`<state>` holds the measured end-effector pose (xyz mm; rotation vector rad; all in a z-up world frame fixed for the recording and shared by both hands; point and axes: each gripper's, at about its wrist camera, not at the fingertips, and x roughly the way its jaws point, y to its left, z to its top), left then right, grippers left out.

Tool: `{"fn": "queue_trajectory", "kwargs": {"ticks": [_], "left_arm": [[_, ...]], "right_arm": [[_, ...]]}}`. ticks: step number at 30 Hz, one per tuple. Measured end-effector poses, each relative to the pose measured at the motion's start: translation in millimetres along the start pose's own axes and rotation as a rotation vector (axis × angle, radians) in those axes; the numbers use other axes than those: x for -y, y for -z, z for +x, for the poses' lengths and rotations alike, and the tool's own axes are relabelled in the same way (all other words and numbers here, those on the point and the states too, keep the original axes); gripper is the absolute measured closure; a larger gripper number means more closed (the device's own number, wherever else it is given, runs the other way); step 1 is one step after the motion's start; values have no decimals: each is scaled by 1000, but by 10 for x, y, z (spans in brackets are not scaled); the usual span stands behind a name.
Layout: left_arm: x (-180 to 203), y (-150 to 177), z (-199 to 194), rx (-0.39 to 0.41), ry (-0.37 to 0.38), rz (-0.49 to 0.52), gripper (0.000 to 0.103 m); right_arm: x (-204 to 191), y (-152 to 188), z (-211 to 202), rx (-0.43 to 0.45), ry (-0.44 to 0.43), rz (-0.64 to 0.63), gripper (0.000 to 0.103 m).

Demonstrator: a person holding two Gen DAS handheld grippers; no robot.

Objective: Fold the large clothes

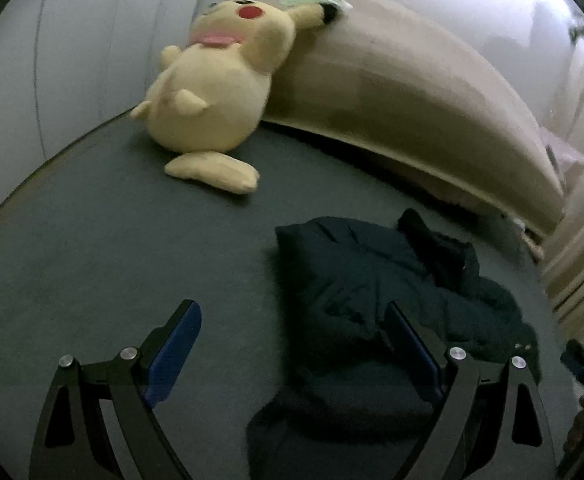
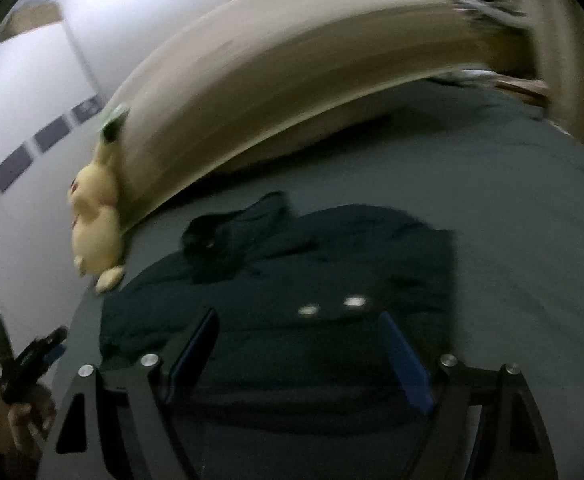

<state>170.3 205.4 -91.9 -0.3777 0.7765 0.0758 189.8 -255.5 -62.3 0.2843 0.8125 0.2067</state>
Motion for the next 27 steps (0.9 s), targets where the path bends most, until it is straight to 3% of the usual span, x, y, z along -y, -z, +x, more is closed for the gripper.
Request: {"fn": "queue_trajectory", "kwargs": {"ticks": [3,8,12,14,18,23,27], "left_arm": [[126,-67,245,-35,-24,51,10],[197,-179,611,-96,-70,83,12],[137,-162,885,-184,-126,75,33],[51,-113,1028,-217,-117,37,33],[192,-64,1078,-185,-192,132,32],[99,-188,939,-174,-186,74,32],[77,-201,235,8,-168,92,27]], "right_arm": [[-149,51,291,-47,1,-50,18],[-89,172,762,-159,81,-82,18],[23,280,934,-190,95,-104,18],[15,281,986,-203,109,-116,18],[-3,286,1106,-224,141,-129,15],[-31,232,1050,-249,154,-132,14],[-25,77,570,-91,152,-123,14]]}}
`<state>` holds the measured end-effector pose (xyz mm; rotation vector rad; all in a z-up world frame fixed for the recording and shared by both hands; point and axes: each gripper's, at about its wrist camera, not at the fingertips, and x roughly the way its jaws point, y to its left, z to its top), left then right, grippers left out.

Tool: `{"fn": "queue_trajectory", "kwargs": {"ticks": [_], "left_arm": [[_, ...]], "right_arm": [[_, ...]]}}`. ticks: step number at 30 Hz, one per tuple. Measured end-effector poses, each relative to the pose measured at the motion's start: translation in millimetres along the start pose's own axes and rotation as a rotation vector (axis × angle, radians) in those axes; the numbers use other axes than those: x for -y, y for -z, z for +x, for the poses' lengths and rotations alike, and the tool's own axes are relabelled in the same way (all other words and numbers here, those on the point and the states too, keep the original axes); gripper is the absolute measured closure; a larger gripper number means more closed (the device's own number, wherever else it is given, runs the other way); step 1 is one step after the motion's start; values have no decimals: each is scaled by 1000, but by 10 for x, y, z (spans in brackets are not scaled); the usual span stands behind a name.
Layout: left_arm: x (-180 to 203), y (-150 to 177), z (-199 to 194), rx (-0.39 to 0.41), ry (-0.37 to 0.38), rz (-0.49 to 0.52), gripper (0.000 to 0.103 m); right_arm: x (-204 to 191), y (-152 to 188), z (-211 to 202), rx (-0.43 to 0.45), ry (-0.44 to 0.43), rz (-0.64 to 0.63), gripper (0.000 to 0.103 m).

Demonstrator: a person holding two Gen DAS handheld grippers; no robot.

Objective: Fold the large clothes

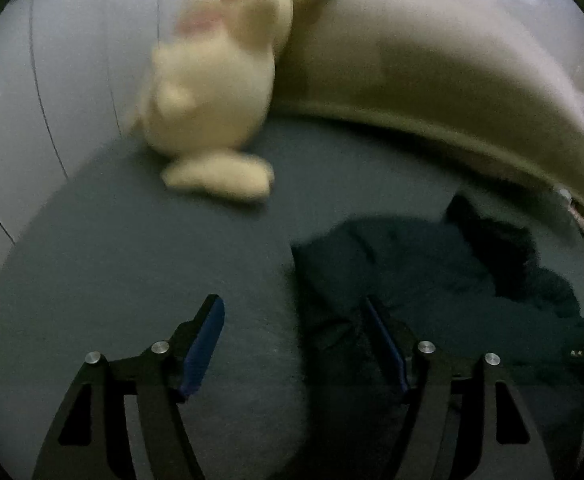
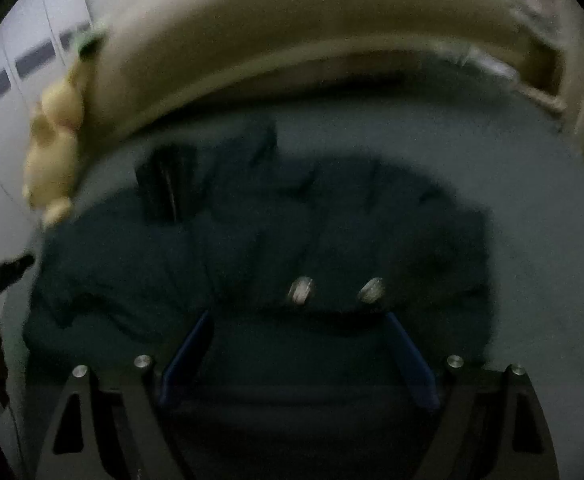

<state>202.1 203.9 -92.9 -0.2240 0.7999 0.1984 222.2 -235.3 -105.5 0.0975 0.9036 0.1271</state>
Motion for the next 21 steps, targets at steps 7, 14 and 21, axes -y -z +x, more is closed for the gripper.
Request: {"fn": "queue_trajectory", "kwargs": {"ticks": [7,14,21], "left_arm": [[501,248,-392,75,33,117,25],[787,543,65,-70,-23,178,25],[778,639,250,-76,-52,192,20]], "right_arm": [[-78,-111,-35,55,74,-41,14],[-102,148,462,-33,161,-87,12],[33,142,621,-90,137,-33,1]]}}
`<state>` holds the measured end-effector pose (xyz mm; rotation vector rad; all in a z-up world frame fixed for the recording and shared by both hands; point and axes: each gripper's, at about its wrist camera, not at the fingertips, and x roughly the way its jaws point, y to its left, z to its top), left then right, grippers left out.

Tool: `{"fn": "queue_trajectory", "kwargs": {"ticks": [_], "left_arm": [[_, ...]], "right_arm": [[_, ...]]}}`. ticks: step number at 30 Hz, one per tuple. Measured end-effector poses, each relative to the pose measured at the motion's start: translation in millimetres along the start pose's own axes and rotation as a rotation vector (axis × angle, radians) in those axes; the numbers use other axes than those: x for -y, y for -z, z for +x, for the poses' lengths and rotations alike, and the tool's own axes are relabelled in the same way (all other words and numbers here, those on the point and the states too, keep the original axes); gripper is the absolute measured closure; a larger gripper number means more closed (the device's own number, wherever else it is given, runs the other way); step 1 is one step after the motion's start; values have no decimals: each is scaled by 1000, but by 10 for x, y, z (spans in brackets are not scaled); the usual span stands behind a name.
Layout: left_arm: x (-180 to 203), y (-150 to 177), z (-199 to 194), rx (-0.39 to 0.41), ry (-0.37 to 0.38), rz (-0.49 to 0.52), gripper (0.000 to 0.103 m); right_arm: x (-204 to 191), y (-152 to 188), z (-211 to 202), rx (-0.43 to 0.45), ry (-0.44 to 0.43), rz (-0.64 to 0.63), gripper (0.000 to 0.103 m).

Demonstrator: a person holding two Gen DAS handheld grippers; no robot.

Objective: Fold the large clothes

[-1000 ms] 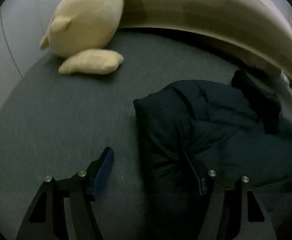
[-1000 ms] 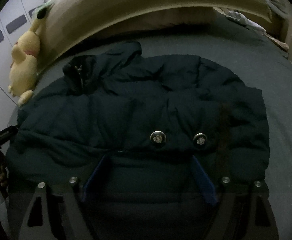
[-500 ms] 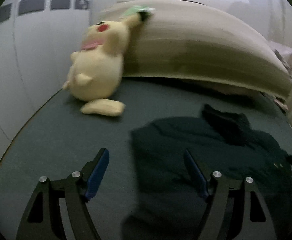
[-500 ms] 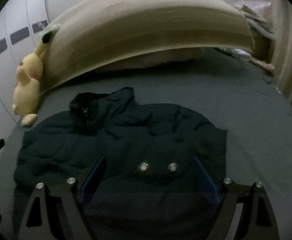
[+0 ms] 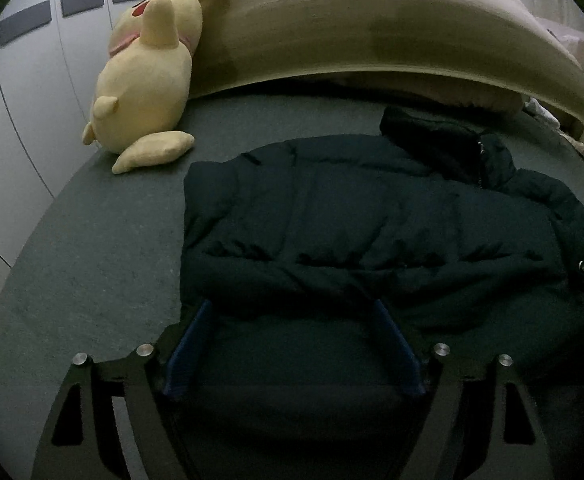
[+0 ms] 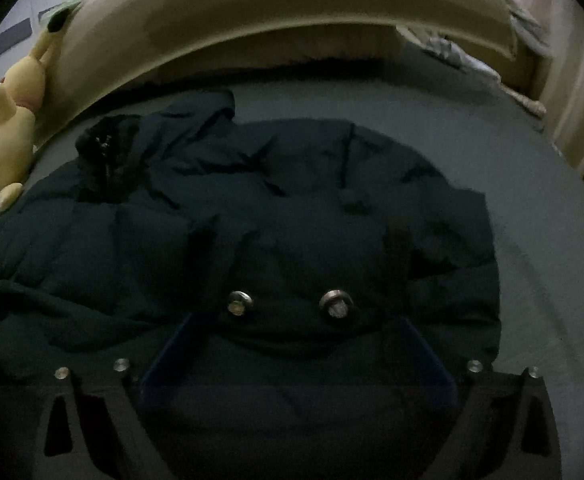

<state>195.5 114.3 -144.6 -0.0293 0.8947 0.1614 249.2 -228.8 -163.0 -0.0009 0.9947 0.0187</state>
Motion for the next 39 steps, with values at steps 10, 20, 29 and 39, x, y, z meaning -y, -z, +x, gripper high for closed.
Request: {"fn": "queue_trajectory", "kwargs": {"ticks": [10,20,29,39], "left_arm": [[-49,-20,120,-49,-8,-26,7],[-430,-31,-572,57,-3,-87,7],[-339,137,-198,-67,-53,-17,7],[-1010,-181,-369,45,169,-200,7]], "right_arm": [[-29,9,9,-14,21,-11,0],[216,62,-985,116,-80,42,0],[-90,443,-558,-29,-21,-129,0],[1229,263,-1006,100,-219,299,0]]}}
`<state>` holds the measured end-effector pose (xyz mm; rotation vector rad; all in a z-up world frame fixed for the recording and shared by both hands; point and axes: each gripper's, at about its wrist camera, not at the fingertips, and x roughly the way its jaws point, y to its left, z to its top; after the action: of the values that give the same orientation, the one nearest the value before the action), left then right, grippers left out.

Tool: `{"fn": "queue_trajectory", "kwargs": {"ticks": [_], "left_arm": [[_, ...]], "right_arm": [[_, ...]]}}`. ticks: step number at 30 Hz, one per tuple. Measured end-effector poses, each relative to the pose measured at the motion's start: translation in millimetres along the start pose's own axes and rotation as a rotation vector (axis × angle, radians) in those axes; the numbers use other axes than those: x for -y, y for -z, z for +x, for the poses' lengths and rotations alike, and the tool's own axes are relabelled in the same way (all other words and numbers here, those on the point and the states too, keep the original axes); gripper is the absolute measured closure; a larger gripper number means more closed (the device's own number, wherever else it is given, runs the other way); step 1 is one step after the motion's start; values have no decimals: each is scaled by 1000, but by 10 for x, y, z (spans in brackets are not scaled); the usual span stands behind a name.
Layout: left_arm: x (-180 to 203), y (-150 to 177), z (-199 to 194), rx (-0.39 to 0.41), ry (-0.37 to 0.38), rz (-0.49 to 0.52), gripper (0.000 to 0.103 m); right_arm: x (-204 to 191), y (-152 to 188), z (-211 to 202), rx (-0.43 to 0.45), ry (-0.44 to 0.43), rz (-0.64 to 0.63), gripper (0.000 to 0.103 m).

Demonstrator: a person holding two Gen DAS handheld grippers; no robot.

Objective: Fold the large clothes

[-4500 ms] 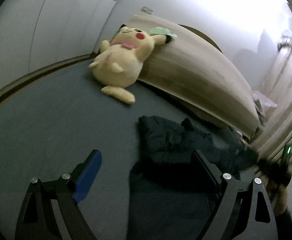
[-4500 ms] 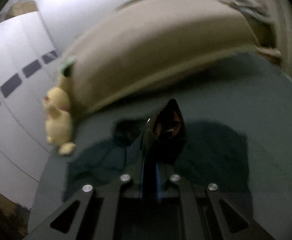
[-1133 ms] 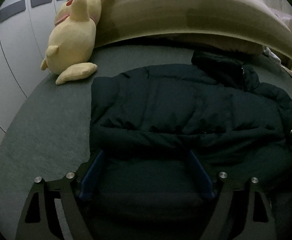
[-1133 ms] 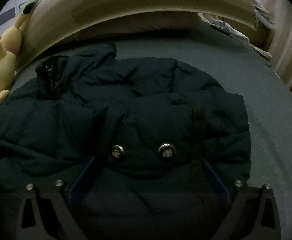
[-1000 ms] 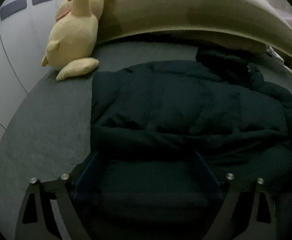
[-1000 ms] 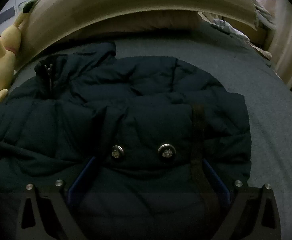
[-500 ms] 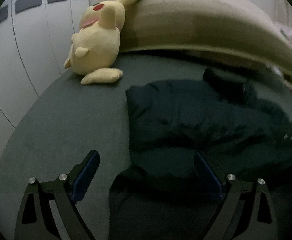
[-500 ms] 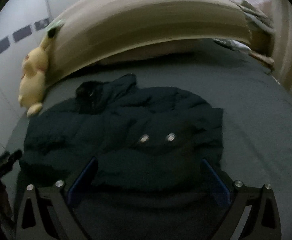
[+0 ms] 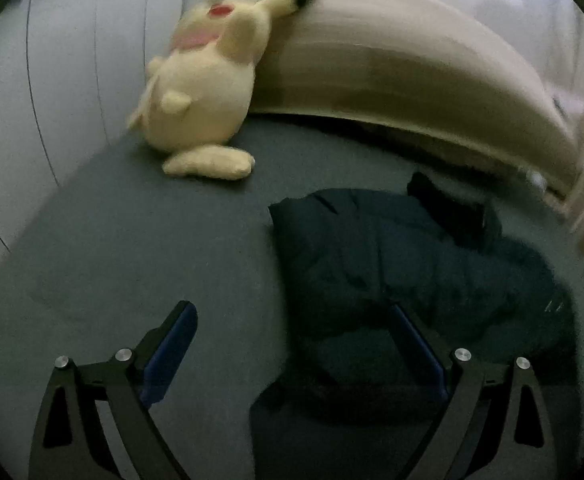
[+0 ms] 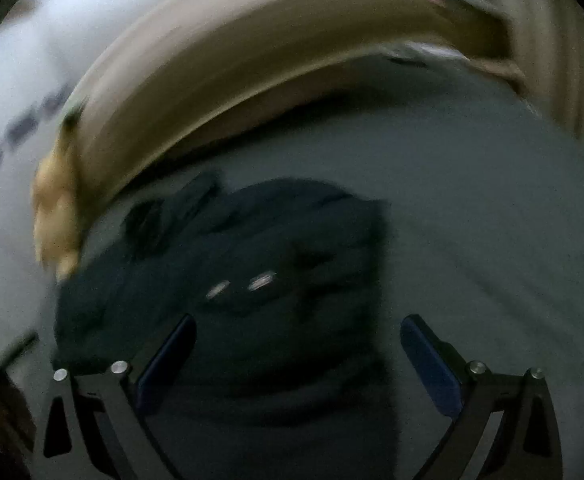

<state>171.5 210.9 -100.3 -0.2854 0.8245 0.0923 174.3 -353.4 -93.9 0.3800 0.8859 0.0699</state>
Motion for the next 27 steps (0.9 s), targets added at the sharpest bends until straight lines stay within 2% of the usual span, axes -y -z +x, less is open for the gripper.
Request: {"fn": "queue_trajectory", "kwargs": {"ticks": [2,5,7,11,16,17,18,19,20,21,22,25,26,27], "left_arm": [[-156,-95,238,-79,98,-84,7],[-198,-103,492,-143,126,-128,7],[-180,-102,587,-165,138,-130,7],[-124,-149,659,-154,188,-128,7],[-39,-217,859,-189,158,-114,7],[-24,-233,880,-190,150,-113,9],[-13,-229,874,-188,142,-105,42],[43,-241,916,-208,158,-82,74],[91,-253,912,-208,148,-79,77],[148,-268,856,-182,127,-59,87],[198,-282,774,-147,103,-39,90],[220,-226,573,-63,83,-40,90],[241,-171,626,-73,62,-34,90],[223,-121,692,-92,42,-28,90]], "right_arm": [[339,-73,141,-66,-67,137,0],[628,-128,425,-142,-119,235,0],[694,-135,552,-164,-161,257,0],[632,-251,665,-164,-233,232,0],[530,-432,926,-180,-191,227,0],[476,-458,933,-182,-189,216,12],[398,-493,966,-199,-178,175,52],[292,-520,1008,-234,-157,127,61],[181,-545,1024,-235,-125,80,70],[48,-575,969,-221,-100,16,82],[-79,-616,863,-187,-83,-39,86],[-327,-644,485,-54,-37,-175,89],[-340,-630,497,-46,-11,-199,89],[-280,-598,637,-78,36,-204,89]]}}
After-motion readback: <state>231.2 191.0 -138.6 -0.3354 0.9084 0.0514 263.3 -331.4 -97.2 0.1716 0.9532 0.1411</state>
